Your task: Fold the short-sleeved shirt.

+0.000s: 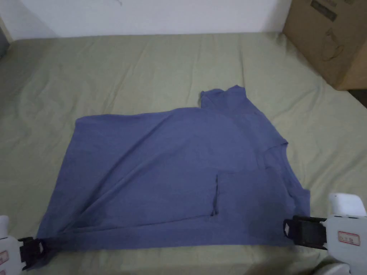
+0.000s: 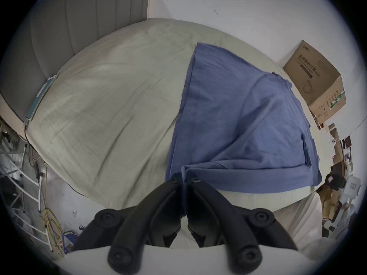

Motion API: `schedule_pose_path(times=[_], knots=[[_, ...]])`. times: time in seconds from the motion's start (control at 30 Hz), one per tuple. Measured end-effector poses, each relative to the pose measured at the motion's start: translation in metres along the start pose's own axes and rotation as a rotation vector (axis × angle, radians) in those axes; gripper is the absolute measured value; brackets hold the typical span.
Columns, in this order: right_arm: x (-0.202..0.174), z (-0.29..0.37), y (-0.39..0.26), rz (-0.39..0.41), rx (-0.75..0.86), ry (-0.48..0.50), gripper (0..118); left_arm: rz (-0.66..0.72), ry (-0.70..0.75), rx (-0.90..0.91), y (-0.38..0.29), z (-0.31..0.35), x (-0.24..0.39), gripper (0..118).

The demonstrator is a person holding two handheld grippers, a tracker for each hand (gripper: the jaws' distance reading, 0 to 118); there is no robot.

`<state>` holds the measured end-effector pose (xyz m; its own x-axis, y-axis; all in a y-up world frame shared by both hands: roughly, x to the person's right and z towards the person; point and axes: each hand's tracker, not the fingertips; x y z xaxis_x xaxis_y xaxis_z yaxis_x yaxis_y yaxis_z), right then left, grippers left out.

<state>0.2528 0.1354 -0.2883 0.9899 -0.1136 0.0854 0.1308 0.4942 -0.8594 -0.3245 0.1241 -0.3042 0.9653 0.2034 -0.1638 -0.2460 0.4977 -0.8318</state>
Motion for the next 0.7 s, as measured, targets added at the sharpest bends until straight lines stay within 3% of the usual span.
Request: schedule_pose_path(times=[0.07,0.1,0.13,0.17,0.23,0.4,0.47,0.7], knots=[[-0.004,-0.012,0.001,0.047,-0.035,-0.034,91,-0.01,0.001,0.011,0.003,0.002,0.001,3],[-0.005,-0.019,0.0,0.05,-0.045,-0.019,64,-0.022,0.007,0.012,0.004,0.003,0.003,3],[-0.005,-0.03,-0.001,0.054,-0.083,-0.007,18,-0.035,0.015,0.014,0.003,0.003,0.005,3],[-0.008,-0.042,-0.003,0.036,-0.131,-0.066,1,-0.041,0.02,0.012,0.004,0.002,0.006,3],[-0.003,-0.047,-0.003,0.05,-0.12,-0.012,1,-0.045,0.03,0.007,0.003,0.003,0.006,3],[0.012,-0.034,0.009,0.028,-0.095,-0.009,1,-0.045,0.031,0.006,0.003,0.006,0.004,3],[0.017,-0.03,0.013,-0.048,-0.098,0.018,1,-0.041,0.031,0.005,0.004,0.006,0.004,3],[0.022,0.0,0.037,-0.186,-0.01,0.125,1,-0.081,0.034,0.034,0.024,0.02,0.012,3]])
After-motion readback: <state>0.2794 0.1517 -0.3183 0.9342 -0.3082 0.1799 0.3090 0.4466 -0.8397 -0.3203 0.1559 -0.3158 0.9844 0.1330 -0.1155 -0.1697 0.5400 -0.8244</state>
